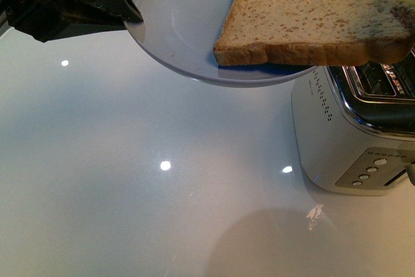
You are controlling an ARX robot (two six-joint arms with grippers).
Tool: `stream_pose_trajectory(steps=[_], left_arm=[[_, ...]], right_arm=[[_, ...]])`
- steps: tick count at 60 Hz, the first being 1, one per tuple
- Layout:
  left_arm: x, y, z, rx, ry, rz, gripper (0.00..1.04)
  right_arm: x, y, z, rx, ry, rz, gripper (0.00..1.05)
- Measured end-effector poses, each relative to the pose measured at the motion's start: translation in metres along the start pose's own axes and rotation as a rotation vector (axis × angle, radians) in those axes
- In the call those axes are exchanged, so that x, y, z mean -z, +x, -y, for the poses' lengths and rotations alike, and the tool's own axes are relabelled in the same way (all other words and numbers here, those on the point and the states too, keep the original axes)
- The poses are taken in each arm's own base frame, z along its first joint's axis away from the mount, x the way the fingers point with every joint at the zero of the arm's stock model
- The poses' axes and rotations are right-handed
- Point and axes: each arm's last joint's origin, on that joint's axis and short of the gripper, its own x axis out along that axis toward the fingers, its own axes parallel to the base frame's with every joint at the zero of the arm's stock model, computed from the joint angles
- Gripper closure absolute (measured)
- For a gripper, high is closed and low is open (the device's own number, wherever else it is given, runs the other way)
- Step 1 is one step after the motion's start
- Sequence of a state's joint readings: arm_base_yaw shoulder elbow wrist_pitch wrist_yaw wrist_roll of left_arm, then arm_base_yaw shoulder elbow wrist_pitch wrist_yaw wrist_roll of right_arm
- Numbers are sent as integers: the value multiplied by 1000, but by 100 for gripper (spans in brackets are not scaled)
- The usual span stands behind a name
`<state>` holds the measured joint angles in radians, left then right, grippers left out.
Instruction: Left arm holds plate, right arm toasts bread
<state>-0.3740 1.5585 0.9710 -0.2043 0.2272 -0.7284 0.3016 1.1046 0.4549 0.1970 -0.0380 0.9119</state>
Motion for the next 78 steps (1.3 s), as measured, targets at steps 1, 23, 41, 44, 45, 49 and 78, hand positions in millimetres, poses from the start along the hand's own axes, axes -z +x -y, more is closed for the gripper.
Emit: stream_pose_trajectory(steps=[1,23,41,44,45,49,78], left_arm=[[0,0,0,0,0,0,102],[0,0,0,0,0,0,102],[0,0,0,-1,0,1,102],[0,0,0,-1,0,1,102],[0,0,0,-1,0,1,102],[0,0,0,0,0,0,102],[0,0,0,1,-3,-1,102]], right_arm=[[0,1,0,-2,2,-2,9],[6,18,-5,-26,93,-46,33],[4,17,-9,-39,96,-35,84],[2,16,-11,-49,91,-28,93],[1,15,-12,-52,89,-25,96],[-2,13,-15,-66,77,-14,101],[-83,-40,-58,14,-256,341,102]])
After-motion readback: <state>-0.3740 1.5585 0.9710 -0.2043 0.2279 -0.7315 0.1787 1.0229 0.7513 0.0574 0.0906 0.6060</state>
